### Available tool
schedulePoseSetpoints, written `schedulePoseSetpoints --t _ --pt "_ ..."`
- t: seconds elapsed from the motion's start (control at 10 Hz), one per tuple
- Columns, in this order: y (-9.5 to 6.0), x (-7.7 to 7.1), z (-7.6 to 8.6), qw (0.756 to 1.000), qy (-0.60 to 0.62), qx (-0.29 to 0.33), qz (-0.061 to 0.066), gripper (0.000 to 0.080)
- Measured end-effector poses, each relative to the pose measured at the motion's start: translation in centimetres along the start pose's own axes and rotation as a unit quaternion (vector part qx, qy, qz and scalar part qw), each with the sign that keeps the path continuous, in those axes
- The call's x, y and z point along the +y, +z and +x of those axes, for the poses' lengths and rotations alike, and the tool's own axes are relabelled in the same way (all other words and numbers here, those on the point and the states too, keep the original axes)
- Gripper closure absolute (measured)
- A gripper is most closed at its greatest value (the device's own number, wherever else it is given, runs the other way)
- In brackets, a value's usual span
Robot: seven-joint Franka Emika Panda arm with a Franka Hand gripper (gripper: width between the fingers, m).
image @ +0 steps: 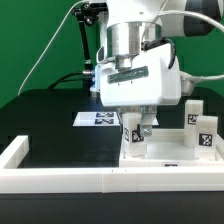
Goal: Assemble square table
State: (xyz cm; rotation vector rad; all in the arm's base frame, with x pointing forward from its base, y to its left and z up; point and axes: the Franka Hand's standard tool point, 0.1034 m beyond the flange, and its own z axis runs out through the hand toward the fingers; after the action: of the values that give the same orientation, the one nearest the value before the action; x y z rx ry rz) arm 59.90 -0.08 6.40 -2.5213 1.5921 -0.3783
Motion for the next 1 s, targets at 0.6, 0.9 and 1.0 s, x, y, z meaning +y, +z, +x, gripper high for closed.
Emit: schedulePoseSetpoints --t 0.6,0.9,1.0 --pt "-0.3 -0.2 0.5 0.94 -0.342 0.005 0.003 0.015" --pt "-0.6 -0.2 0.8 0.901 -0.433 0.008 0.003 0.015" --pt "-0.6 -0.1 0.9 0.886 -0.464 0.008 0.0 0.015"
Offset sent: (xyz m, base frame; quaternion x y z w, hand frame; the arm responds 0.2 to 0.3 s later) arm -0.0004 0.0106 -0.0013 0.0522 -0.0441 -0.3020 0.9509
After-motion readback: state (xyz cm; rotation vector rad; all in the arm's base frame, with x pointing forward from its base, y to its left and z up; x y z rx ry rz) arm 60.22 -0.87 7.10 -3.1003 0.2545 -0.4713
